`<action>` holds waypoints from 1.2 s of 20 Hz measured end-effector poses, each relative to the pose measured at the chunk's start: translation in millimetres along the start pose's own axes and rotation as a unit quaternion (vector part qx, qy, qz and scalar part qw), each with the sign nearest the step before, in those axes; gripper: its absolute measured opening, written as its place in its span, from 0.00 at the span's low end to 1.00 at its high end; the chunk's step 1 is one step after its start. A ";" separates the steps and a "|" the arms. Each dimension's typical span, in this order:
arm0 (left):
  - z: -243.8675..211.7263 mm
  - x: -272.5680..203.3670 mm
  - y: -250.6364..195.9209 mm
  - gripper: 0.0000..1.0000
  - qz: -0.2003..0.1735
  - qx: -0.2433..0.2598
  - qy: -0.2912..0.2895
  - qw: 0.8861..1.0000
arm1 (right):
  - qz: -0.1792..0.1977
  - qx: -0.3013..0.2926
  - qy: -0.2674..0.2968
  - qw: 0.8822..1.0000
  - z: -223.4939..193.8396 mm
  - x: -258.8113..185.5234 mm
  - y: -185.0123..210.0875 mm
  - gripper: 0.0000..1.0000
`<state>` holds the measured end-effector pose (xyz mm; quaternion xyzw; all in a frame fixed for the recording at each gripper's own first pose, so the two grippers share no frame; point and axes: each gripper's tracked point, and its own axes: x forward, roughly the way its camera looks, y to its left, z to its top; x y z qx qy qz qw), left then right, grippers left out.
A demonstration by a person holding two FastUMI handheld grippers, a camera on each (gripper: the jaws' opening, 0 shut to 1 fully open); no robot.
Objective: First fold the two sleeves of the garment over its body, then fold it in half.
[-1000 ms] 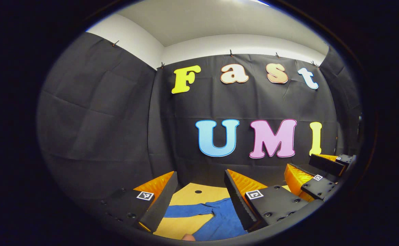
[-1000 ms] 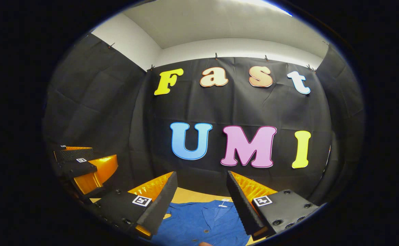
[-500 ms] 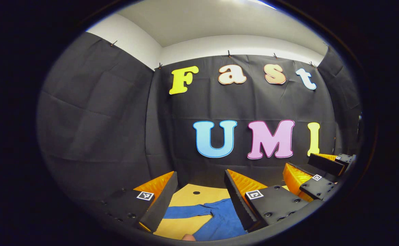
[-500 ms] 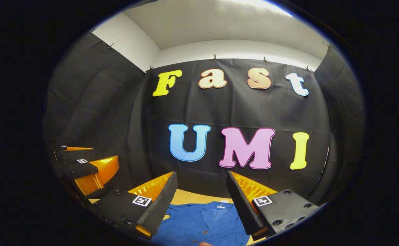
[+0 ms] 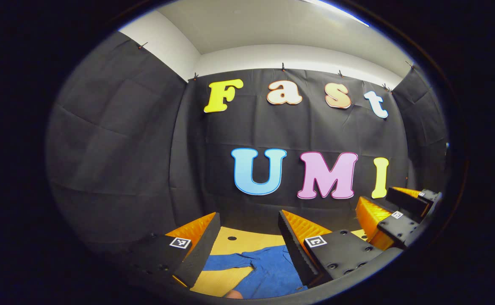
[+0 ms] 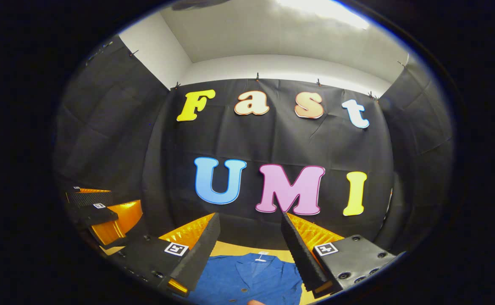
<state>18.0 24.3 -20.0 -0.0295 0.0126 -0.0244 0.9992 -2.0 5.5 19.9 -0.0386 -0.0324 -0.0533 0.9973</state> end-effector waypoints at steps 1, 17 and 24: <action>-3.7 1.8 -3.6 0.80 -0.016 -0.004 0.008 1.000 | -0.012 -0.008 0.000 1.000 -0.4 -4.2 -2.5 0.92; -26.9 23.5 -5.2 0.80 -0.126 -0.015 0.017 0.992 | -0.165 -0.076 0.041 0.983 -7.2 -39.4 -44.5 0.91; -32.4 61.5 -41.1 0.80 -0.126 -0.016 0.045 0.991 | -0.196 -0.049 0.052 0.978 -36.7 3.5 -109.2 0.95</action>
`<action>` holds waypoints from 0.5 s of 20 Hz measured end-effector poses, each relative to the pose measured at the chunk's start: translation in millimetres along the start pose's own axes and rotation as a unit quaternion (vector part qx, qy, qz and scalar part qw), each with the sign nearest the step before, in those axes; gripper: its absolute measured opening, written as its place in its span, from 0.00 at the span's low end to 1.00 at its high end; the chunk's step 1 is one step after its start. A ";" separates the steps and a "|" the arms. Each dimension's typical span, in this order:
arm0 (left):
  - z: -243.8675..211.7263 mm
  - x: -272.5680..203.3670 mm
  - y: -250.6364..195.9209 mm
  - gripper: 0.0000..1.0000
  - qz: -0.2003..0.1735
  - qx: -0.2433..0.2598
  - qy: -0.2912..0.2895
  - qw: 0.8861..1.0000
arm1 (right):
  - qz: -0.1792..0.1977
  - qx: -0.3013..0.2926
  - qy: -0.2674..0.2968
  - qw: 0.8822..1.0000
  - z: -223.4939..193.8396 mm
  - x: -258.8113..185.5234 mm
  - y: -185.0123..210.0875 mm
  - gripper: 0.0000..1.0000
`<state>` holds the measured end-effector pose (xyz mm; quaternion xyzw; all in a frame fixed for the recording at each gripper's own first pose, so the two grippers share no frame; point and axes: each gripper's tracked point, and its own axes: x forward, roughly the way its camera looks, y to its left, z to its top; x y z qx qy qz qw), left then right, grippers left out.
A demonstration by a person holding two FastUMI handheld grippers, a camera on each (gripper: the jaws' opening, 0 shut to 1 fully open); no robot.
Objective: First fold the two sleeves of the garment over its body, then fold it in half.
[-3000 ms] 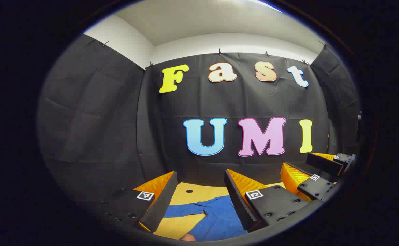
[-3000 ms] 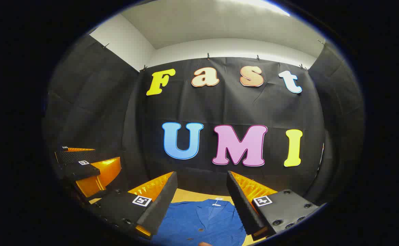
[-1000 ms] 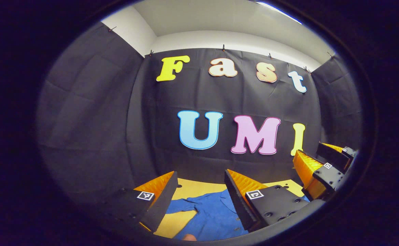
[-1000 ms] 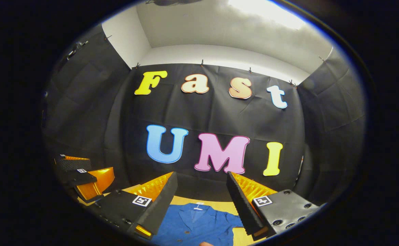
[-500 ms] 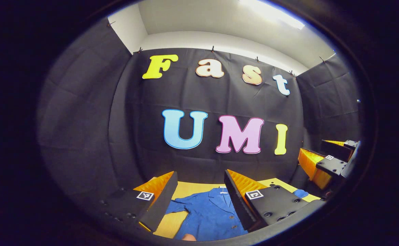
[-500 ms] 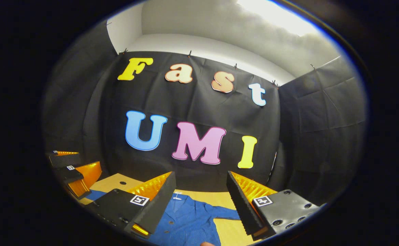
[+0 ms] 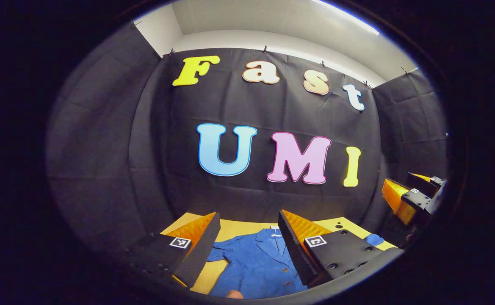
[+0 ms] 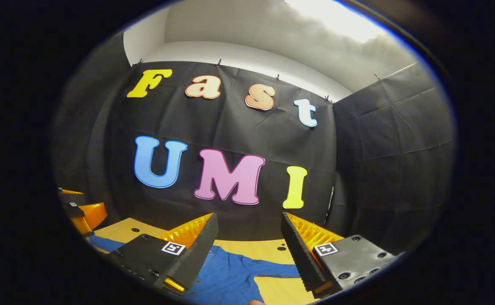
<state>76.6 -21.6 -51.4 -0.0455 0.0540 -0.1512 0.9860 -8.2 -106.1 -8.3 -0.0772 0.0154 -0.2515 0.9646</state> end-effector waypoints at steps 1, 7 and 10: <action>1.8 5.9 -5.8 0.80 -0.002 -0.006 0.004 1.000 | -0.008 0.004 0.011 1.000 -10.1 12.8 -9.7 0.92; 8.4 51.6 -50.0 0.80 -0.023 -0.014 0.020 0.999 | -0.095 0.055 0.086 0.990 -88.0 89.7 -82.5 0.94; 4.2 78.0 -73.2 0.79 -0.035 0.004 0.032 0.999 | -0.124 0.080 0.128 0.981 -135.8 132.1 -103.8 0.91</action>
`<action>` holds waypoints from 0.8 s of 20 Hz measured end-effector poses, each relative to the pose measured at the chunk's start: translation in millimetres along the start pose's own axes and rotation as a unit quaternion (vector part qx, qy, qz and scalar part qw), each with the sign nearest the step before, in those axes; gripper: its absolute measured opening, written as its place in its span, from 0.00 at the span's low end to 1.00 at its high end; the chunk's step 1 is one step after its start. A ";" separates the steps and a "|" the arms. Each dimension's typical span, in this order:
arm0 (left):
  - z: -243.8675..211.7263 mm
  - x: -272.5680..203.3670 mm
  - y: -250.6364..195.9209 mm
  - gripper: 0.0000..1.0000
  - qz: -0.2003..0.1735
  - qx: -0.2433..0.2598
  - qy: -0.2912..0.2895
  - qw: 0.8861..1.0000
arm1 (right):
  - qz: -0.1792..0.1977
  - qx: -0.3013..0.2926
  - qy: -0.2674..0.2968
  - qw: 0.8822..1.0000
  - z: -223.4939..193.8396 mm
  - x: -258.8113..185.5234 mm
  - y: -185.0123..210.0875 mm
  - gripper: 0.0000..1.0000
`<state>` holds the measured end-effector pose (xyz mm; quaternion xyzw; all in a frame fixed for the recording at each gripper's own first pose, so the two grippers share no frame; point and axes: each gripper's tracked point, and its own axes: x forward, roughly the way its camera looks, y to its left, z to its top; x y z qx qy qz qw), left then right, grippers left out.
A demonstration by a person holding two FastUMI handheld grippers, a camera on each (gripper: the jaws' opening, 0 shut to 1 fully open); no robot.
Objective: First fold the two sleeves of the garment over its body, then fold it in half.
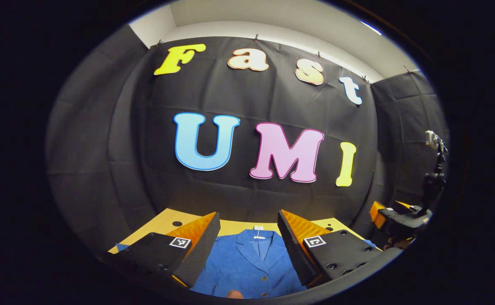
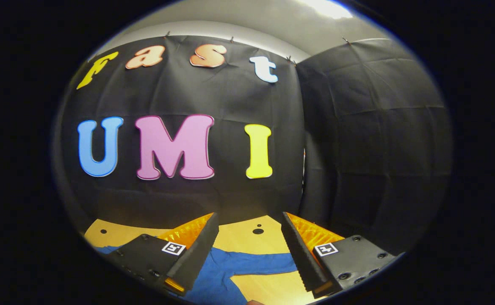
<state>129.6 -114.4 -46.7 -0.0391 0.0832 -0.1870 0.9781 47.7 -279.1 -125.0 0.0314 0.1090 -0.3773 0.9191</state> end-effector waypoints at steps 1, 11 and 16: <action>0.3 8.1 -8.4 0.79 -0.005 0.005 0.003 1.000 | -0.011 0.015 0.026 0.999 -14.6 20.0 -5.1 0.91; -4.6 74.5 -99.0 0.79 -0.069 0.040 0.025 0.997 | -0.115 0.067 0.205 0.970 -160.7 161.0 -118.0 0.95; -17.6 101.0 -130.3 0.80 -0.083 0.059 0.049 0.994 | -0.118 0.047 0.306 0.944 -216.9 176.8 -214.8 0.94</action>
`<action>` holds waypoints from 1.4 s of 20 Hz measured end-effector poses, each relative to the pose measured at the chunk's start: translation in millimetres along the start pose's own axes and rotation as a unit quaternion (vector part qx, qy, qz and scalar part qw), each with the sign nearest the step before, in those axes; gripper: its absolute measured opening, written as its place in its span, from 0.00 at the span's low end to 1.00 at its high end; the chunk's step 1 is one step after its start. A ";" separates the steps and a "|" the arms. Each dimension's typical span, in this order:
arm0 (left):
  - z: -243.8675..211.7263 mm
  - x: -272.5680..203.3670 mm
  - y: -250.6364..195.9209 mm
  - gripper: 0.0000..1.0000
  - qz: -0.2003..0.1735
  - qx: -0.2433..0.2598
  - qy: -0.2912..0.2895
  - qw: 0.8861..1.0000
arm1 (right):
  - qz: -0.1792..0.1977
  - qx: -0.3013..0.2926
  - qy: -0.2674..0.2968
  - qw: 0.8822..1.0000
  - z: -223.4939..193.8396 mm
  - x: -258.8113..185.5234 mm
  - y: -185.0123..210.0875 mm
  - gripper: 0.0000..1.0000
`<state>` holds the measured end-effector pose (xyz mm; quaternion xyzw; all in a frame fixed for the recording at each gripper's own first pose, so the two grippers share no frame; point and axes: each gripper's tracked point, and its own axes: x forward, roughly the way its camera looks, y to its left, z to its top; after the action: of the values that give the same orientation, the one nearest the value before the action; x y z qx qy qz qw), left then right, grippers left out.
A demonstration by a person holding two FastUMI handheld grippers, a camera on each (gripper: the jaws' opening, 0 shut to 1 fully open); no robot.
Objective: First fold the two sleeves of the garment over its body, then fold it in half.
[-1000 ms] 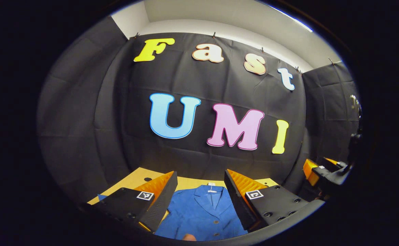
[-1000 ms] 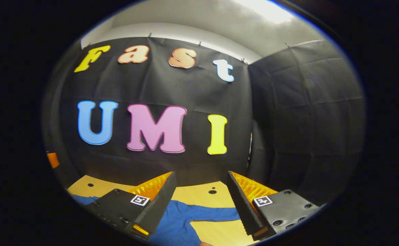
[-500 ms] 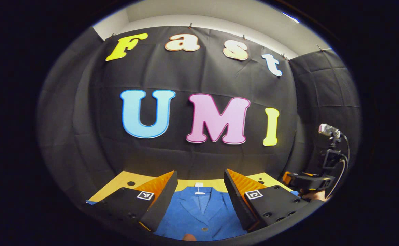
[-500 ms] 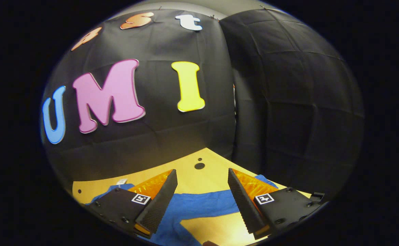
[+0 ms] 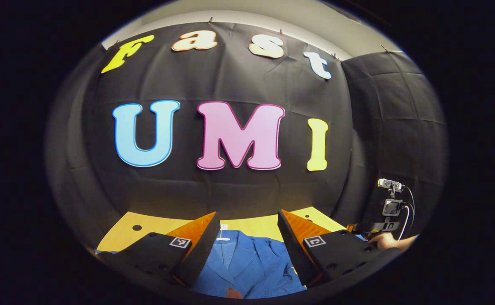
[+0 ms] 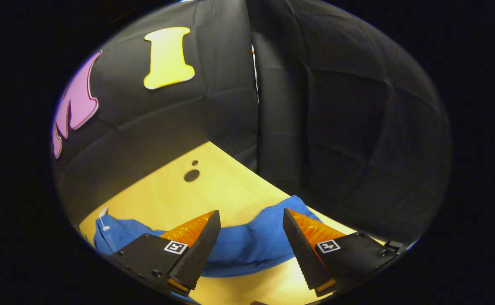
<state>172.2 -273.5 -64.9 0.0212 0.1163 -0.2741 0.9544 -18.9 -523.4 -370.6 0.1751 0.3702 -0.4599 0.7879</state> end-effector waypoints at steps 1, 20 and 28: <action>-1.3 4.7 -5.7 0.79 -0.003 -0.001 0.005 1.000 | -0.016 -0.007 0.024 1.000 -9.9 10.3 -22.9 0.94; -6.7 17.9 -61.1 0.79 -0.016 -0.007 0.030 0.999 | -0.037 0.003 0.177 0.984 -58.9 59.5 -79.9 0.55; -11.1 11.4 -55.0 0.79 0.004 -0.025 0.037 0.999 | -0.010 -0.045 0.170 0.984 -52.5 59.7 -69.5 0.18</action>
<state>150.2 -325.0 -77.1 0.0081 0.1587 -0.2664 0.9507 -82.3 -562.4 -445.4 0.2120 0.5210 -0.4143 0.7156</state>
